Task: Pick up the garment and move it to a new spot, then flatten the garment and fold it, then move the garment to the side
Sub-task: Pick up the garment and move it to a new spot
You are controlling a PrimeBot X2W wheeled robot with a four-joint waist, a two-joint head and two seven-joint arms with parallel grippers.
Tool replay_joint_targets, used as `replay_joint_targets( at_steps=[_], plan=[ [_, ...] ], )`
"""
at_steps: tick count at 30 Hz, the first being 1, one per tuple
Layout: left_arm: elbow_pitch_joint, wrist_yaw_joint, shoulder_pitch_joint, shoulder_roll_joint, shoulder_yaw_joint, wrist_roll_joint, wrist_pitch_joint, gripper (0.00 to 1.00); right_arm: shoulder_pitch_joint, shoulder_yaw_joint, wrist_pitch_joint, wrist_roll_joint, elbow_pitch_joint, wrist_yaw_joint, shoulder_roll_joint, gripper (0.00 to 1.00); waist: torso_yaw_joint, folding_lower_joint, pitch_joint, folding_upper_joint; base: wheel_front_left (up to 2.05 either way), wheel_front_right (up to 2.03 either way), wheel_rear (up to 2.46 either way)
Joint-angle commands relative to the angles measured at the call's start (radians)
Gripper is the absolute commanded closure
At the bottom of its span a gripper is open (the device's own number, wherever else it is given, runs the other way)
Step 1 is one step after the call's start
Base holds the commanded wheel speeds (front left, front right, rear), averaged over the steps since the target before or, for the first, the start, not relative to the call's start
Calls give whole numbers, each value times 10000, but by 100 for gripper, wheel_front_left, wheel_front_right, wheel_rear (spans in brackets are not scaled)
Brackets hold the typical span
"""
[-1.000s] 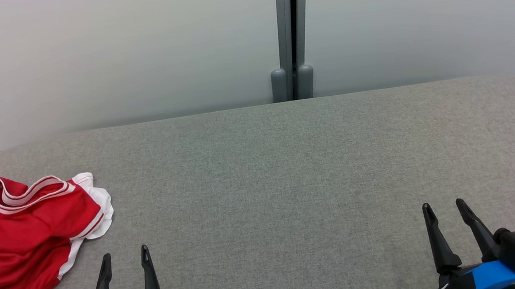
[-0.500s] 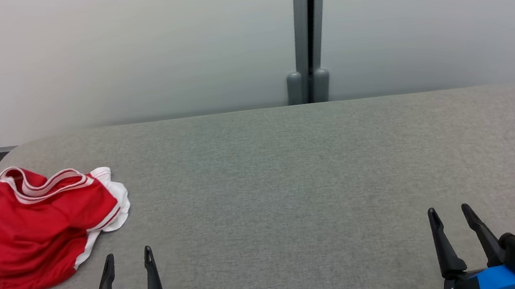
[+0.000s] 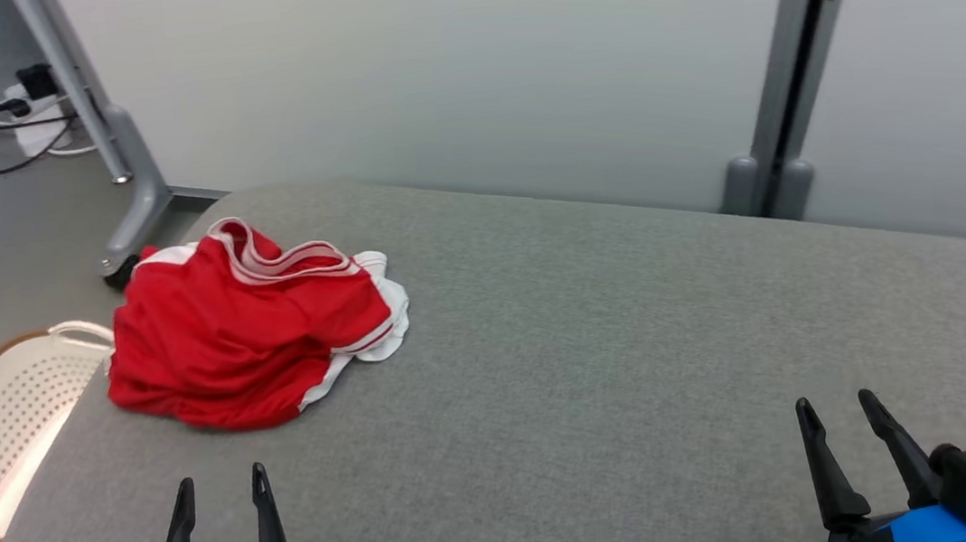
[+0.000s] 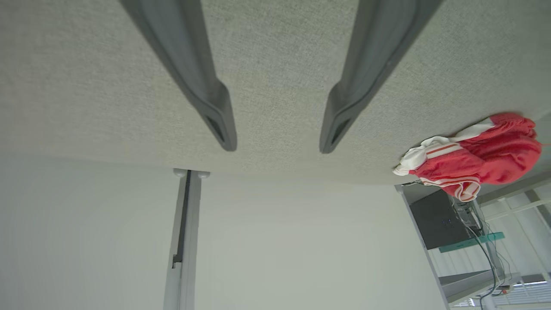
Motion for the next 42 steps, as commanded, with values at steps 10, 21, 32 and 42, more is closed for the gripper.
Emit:
replay_joint_targets(
  at_steps=[10,21,32,42],
  plan=[
    [-288,133,236,63,8,-164,103,0,168,121,44,-8,-152,4,-63,0,1795,0,364,0,0,0,0],
    [-323,277,256,-18,152,-351,-22,0,-176,306,200,-154,-249,4,-62,0,2116,0,683,0,0,0,0],
    [-414,75,-182,63,145,-595,165,0,-124,207,165,-33,-221,4,-62,0,2002,0,760,0,0,0,0],
    [-2411,-284,-1889,1057,892,-1530,2370,0,-352,298,300,-240,-495,4,-64,0,1568,0,1397,0,0,0,0]
  ],
)
